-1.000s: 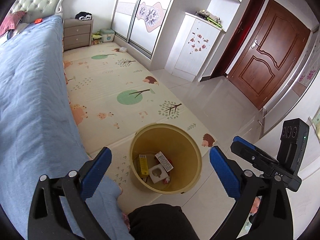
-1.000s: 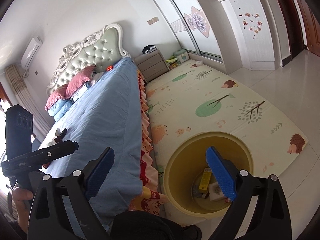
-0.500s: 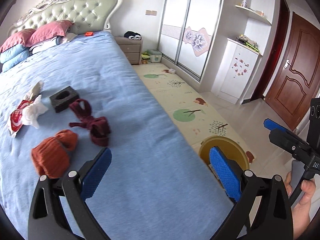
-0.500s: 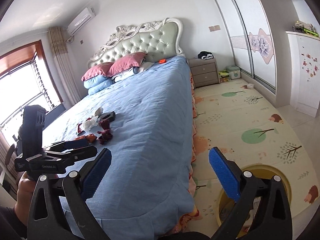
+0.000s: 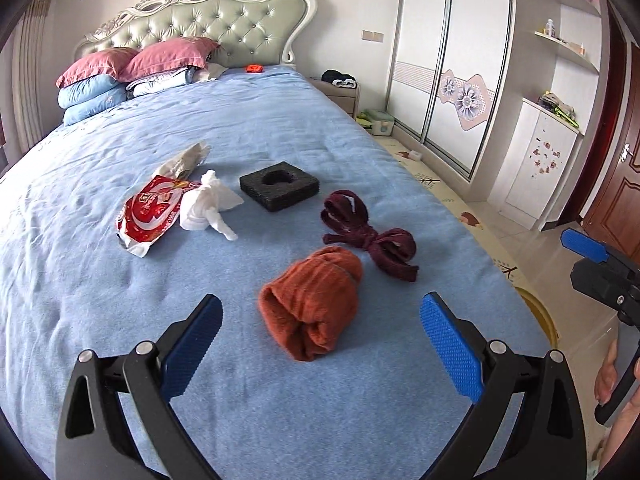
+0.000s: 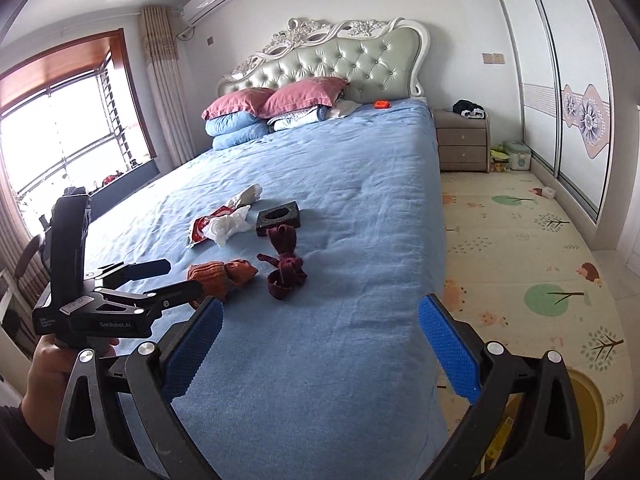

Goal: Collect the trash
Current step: 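Move both tools back toward the orange sock and dark red ribbon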

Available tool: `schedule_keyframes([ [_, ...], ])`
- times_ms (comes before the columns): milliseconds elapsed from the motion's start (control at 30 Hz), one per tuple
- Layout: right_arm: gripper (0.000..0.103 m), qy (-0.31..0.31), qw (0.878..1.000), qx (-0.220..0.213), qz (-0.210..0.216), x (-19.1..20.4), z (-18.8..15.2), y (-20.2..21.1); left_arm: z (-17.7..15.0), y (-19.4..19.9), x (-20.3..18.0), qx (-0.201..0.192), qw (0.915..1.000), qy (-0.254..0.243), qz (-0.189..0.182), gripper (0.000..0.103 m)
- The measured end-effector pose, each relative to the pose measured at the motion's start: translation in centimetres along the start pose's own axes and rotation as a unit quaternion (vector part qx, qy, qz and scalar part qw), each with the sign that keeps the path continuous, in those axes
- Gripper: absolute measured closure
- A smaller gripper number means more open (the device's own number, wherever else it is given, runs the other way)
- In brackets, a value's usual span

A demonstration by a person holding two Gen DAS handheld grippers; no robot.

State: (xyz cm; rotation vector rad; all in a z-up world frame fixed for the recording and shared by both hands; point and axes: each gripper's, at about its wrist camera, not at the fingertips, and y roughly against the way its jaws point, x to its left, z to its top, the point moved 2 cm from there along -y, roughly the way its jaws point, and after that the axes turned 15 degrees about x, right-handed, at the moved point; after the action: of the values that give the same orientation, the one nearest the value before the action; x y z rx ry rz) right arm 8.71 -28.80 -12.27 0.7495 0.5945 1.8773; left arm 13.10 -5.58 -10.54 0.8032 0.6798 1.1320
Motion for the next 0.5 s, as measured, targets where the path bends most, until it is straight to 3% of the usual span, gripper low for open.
schedule_keyframes([
  [233,0.008,0.008,1.000,0.024,0.001,1.7,1.2,-2.8,0.6,-1.1,1.9,0.023,0.9997,-0.005,0.007,0.004],
  [400,0.008,0.012,0.999,0.033,-0.005,1.6,1.8,-3.7,1.2,-3.1,2.8,0.056,0.9979,-0.009,-0.030,0.004],
  [500,0.008,0.007,0.999,0.039,-0.001,1.2,2.0,-4.3,1.8,-4.4,2.9,0.073,0.9968,-0.018,-0.028,0.004],
])
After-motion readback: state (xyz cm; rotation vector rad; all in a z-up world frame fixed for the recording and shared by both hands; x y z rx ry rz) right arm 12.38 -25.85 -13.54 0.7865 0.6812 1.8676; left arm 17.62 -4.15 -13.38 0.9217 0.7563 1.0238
